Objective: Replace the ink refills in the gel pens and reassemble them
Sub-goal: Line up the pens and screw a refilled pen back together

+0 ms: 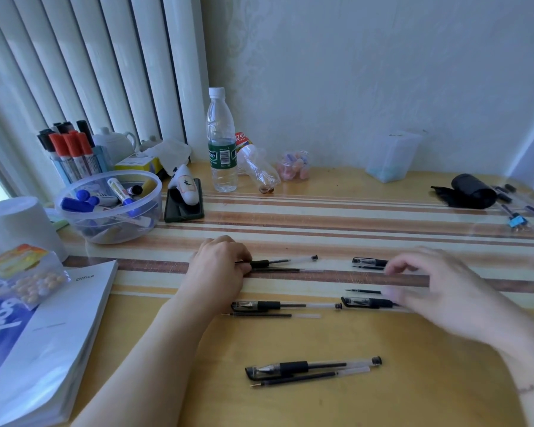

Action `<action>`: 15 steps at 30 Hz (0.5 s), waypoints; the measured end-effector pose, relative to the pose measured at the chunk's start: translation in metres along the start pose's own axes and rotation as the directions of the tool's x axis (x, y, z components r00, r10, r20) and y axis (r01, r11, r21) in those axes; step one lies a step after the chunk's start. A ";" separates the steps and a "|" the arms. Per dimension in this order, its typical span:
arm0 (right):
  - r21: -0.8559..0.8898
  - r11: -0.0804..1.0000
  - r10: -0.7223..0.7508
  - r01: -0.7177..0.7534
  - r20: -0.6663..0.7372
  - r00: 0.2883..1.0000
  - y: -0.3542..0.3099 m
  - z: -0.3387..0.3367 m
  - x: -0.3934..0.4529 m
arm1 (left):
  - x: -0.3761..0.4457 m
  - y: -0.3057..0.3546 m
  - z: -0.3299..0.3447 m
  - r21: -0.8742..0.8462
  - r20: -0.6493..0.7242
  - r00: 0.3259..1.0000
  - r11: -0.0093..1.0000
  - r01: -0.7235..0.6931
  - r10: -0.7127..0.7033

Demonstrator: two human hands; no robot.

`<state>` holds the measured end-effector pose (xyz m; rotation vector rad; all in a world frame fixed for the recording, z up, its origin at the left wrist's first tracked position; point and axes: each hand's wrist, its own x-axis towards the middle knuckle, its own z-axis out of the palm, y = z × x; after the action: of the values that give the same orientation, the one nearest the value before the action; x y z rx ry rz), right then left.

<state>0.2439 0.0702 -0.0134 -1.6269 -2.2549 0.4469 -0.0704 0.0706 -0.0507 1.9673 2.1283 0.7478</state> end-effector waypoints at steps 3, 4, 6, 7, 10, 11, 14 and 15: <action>0.159 0.983 -0.040 0.091 -0.301 0.953 -0.012 0.001 0.000 | -0.001 -0.001 -0.002 -0.037 -0.008 1.000 0.999 0.006 -0.007; 0.156 0.980 -0.055 0.121 -0.375 0.925 -0.018 -0.001 -0.002 | -0.001 -0.001 -0.002 -0.057 -0.021 1.000 0.998 0.002 -0.004; 0.098 0.978 -0.121 0.183 -0.448 0.886 -0.033 -0.007 -0.006 | -0.001 0.002 -0.006 -0.113 -0.056 0.998 0.993 -0.012 0.006; 0.070 0.974 -0.164 0.217 -0.444 0.881 -0.044 -0.010 -0.007 | -0.003 0.006 -0.008 -0.142 -0.071 0.997 0.989 -0.030 0.020; -0.139 0.943 -0.332 0.303 -0.328 0.884 -0.077 -0.002 -0.006 | -0.013 0.025 -0.013 -0.222 -0.071 0.983 0.958 -0.182 0.170; -0.280 0.911 -0.380 0.303 -0.283 0.881 -0.083 0.005 -0.003 | -0.018 0.032 -0.013 -0.249 -0.052 0.967 0.934 -0.255 0.250; -0.477 0.827 -0.394 0.298 -0.115 0.912 -0.090 0.027 0.010 | -0.028 0.043 -0.015 -0.310 -0.012 0.902 0.856 -0.414 0.432; -0.466 0.832 -0.385 0.301 -0.094 0.918 -0.088 0.031 0.013 | -0.029 0.043 -0.015 -0.311 -0.004 0.887 0.843 -0.439 0.461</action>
<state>0.1519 0.0543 -0.0028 -1.3162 -2.5510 -0.3273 -0.0343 0.0397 -0.0247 2.2920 1.4037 0.9883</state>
